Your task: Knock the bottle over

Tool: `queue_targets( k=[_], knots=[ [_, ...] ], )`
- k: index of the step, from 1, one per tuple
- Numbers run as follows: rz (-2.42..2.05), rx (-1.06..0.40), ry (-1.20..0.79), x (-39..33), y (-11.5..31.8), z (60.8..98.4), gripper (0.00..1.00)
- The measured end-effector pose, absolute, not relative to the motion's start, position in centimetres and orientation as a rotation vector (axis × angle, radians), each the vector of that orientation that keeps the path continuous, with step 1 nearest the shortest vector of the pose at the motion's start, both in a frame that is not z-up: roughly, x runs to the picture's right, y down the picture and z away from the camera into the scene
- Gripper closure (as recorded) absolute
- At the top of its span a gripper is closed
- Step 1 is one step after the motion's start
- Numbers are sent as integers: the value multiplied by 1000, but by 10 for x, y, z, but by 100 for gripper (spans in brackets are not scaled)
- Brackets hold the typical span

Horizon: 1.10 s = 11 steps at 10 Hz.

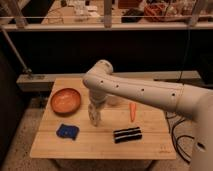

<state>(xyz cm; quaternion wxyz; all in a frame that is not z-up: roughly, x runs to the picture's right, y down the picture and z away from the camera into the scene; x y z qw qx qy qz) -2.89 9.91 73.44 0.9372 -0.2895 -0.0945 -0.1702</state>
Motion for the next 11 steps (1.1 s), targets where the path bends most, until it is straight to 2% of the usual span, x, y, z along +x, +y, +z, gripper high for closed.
queue_targets(
  k=[11],
  knots=[
    [-310, -588, -169, -29, 95, 735, 88]
  ],
)
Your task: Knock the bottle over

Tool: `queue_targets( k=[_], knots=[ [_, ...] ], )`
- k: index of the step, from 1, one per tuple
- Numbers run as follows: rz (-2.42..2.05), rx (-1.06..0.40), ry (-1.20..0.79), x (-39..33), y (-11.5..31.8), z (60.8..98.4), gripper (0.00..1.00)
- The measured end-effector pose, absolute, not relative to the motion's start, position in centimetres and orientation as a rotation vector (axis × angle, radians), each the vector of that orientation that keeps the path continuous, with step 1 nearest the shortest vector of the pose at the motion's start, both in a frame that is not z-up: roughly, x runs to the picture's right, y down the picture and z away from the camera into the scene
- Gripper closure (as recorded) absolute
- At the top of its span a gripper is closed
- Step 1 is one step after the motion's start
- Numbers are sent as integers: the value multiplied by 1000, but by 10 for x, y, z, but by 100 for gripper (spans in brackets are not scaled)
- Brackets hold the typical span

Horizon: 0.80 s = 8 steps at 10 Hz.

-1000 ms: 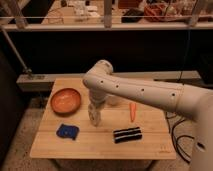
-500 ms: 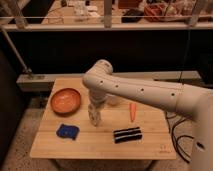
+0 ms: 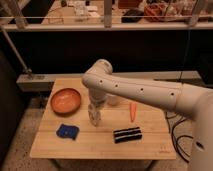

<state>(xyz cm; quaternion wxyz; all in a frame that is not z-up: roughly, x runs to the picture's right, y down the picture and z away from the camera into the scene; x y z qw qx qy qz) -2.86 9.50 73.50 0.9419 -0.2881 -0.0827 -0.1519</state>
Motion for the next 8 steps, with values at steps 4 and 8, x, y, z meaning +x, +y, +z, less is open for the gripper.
queue_targets(
  k=[4, 8],
  knots=[
    [-292, -585, -160, -28, 93, 736, 88],
    [-283, -583, -152, -28, 92, 737, 88]
  ],
)
